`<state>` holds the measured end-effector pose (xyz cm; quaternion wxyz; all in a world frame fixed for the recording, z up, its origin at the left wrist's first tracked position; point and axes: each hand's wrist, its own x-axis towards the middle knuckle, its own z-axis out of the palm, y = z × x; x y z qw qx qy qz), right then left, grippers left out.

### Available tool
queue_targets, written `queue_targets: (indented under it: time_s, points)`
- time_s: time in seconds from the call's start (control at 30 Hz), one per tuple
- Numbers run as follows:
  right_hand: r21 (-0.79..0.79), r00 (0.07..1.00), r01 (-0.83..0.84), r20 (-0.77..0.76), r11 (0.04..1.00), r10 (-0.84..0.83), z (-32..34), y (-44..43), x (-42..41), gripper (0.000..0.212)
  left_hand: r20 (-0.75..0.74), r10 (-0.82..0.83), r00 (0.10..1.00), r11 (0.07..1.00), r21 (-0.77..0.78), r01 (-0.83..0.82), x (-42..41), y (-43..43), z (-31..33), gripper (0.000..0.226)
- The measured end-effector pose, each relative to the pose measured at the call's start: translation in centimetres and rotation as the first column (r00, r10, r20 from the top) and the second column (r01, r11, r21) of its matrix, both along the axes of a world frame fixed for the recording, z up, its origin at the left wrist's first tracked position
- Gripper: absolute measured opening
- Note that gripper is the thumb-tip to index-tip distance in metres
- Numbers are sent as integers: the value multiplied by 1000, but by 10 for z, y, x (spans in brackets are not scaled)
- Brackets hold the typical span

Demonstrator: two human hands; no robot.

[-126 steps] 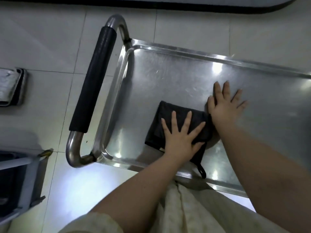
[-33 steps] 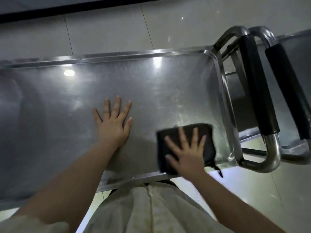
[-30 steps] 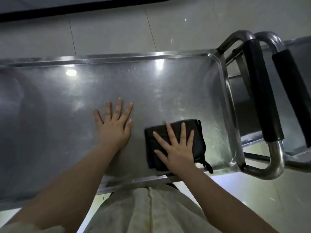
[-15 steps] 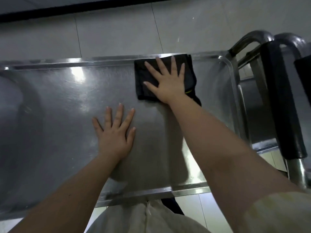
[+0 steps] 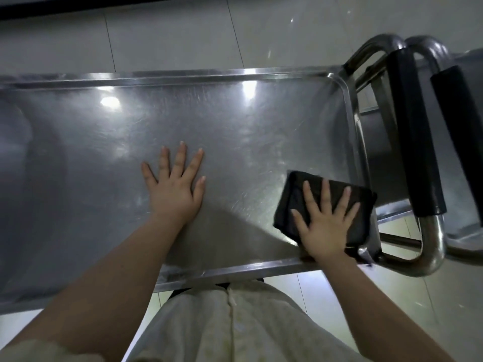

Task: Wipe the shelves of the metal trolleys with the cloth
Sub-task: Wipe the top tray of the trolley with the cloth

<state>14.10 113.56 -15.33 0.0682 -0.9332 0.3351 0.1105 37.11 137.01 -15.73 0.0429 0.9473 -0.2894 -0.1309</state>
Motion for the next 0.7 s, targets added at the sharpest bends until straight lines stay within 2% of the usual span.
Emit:
queue_targets:
  time_s: [0.03, 0.17, 0.23, 0.3, 0.43, 0.53, 0.63, 0.7]
  points:
    - [16, 1000, -4, 27, 1000, 4, 0, 22, 11, 68, -6, 6, 1000, 1000, -3, -6, 0, 0, 1, 60]
    - [27, 947, -300, 125, 954, 294, 4, 115, 51, 65, -17, 11, 1000, 1000, 4, -11, 1, -1, 2, 60]
    - [25, 932, -351, 102, 936, 347, 8, 128, 52, 67, -11, 7, 1000, 1000, 15, -7, 1, 0, 3, 60]
    - [10, 921, -381, 92, 924, 379, 5, 105, 36, 68, -10, 1, 1000, 1000, 17, -1, 0, 0, 3, 59]
    - [-4, 977, -210, 16, 978, 210, 7, 21, -30, 67, 1, -10, 1000, 1000, 4, 10, 0, -2, 4, 57]
    - [106, 972, -218, -64, 970, 226, 26, -14, -45, 68, -3, 19, 1000, 1000, -16, -19, -3, -5, 10, 52]
    - [141, 981, -188, 85, 972, 177, 42, -45, -30, 58, 16, -74, 997, 975, -207, 75, -28, -29, 25, 45]
    - [165, 990, -130, 77, 978, 119, 48, -65, -22, 60, -39, -166, 985, 911, -388, 139, -61, -60, 37, 47]
